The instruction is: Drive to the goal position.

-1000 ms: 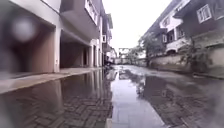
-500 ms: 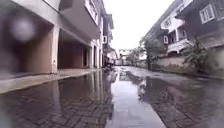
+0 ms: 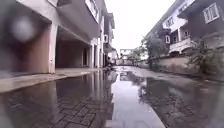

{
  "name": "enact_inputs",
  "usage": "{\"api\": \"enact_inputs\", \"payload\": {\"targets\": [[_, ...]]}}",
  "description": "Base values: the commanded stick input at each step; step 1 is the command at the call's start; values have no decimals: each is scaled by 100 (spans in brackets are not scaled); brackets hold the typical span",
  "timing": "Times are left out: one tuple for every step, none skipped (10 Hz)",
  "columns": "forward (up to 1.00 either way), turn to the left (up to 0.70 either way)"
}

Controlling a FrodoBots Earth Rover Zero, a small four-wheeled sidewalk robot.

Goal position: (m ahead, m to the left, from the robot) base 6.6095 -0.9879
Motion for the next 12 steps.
{"api": "enact_inputs", "payload": {"targets": [[70,0],[70,0],[70,0],[70,0],[70,0],[70,0],[70,0],[70,0],[70,0],[70,0],[70,0],[70,0]]}}
